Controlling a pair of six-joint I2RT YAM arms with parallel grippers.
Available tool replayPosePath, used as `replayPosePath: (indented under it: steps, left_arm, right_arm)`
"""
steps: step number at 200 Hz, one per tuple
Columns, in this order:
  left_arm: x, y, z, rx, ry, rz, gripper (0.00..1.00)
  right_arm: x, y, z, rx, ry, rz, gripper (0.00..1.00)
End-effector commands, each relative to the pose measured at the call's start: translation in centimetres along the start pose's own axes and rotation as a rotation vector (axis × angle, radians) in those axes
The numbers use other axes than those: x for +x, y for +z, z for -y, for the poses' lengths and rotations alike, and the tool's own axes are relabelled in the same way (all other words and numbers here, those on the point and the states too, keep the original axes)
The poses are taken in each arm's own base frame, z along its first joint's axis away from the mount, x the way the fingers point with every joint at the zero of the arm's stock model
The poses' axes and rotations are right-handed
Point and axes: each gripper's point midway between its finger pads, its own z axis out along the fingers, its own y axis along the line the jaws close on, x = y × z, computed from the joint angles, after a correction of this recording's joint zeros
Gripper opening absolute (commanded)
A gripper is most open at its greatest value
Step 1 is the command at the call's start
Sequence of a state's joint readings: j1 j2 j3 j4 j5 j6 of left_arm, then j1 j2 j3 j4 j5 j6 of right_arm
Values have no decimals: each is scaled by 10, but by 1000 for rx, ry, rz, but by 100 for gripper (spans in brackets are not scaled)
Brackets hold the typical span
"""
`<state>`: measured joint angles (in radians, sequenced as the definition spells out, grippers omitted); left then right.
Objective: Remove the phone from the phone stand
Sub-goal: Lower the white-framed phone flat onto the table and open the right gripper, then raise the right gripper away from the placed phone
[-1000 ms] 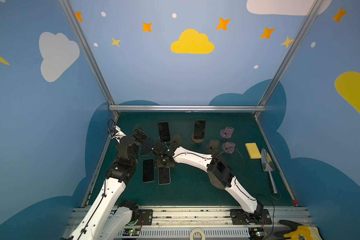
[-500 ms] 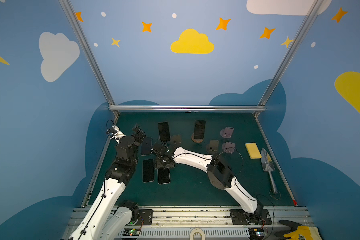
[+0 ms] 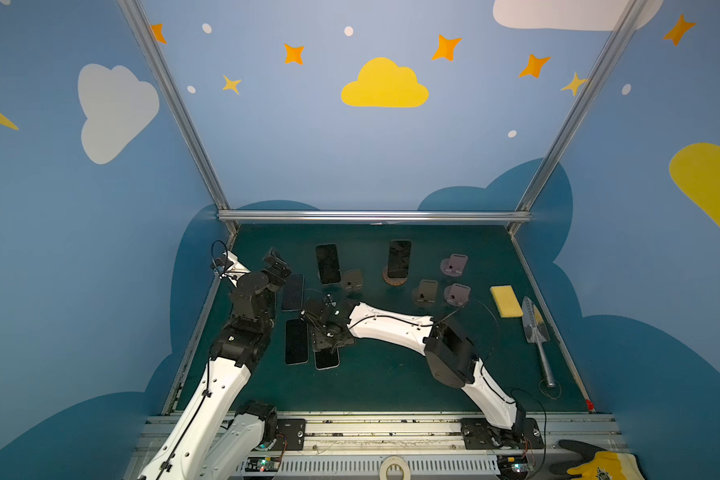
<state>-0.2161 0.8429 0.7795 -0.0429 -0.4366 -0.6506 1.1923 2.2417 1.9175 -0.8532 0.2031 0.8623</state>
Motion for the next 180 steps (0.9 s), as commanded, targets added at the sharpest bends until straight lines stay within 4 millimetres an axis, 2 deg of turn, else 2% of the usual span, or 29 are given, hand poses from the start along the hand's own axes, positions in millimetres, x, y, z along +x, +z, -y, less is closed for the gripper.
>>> replayPosePath:
  steps: [1,21,42,64,98,139,180]
  left_arm:
    - [-7,-1,2,4,-5,17,100]
    - [-12,-3,0,-7,-4,36,100]
    - [-18,-5,-2,-14,-14,57,100]
    - [-18,-6,-1,2,-25,53,100]
    - [-16,-2,-4,-10,-39,40,100]
    - [-18,-1,-6,-8,-63,40,100]
    - [-15,4,-7,0,-88,11,100]
  right_arm:
    - [-46,-64,38,104,-51,215,82]
    - [-73,-74,61,93,-66,285,84]
    - [-105,-77,61,-8,-83,363,84]
    - [-139,-73,63,48,-175,487,86]
    - [-173,-54,70,64,-193,454,88]
    - [-195,-35,80,73,-138,434,88]
    - [-198,-19,94,121,-106,423,87]
